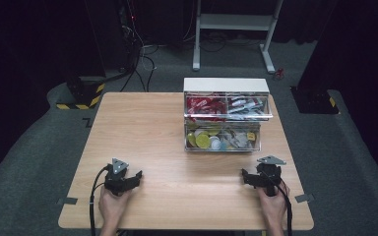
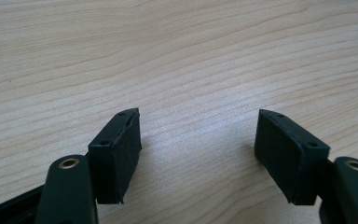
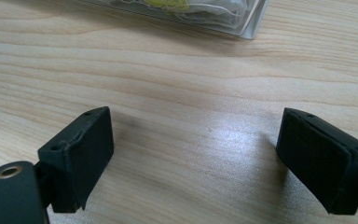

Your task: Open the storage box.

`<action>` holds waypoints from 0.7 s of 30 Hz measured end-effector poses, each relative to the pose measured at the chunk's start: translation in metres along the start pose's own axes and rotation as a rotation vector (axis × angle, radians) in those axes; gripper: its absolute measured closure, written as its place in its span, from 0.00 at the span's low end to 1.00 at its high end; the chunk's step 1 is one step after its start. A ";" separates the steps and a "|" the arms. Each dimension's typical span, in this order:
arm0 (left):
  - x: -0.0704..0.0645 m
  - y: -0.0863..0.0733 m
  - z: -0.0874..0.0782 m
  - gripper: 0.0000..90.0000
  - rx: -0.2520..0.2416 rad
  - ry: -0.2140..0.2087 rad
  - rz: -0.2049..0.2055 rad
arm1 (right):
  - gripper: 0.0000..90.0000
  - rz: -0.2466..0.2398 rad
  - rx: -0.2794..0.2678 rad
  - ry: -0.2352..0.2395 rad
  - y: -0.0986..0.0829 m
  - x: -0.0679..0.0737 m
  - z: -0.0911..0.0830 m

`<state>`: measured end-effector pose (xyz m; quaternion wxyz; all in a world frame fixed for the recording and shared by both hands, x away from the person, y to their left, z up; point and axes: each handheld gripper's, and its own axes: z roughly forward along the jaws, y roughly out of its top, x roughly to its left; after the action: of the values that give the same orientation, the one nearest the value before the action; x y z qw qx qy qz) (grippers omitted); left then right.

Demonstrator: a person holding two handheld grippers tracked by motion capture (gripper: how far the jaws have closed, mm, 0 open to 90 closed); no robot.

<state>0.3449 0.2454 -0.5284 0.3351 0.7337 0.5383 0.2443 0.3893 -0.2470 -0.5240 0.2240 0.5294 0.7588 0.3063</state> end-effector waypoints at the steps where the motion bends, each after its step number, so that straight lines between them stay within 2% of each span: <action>1: 0.000 0.000 0.000 0.35 0.000 -0.001 0.000 | 0.12 0.000 0.000 0.000 0.000 0.000 0.000; 21: 0.000 0.000 0.000 0.35 0.000 -0.002 -0.004 | 0.12 0.009 -0.001 -0.009 0.000 0.001 0.000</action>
<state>0.3449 0.2454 -0.5283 0.3359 0.7330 0.5394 0.2429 0.3885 -0.2462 -0.5240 0.2261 0.5341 0.7551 0.3054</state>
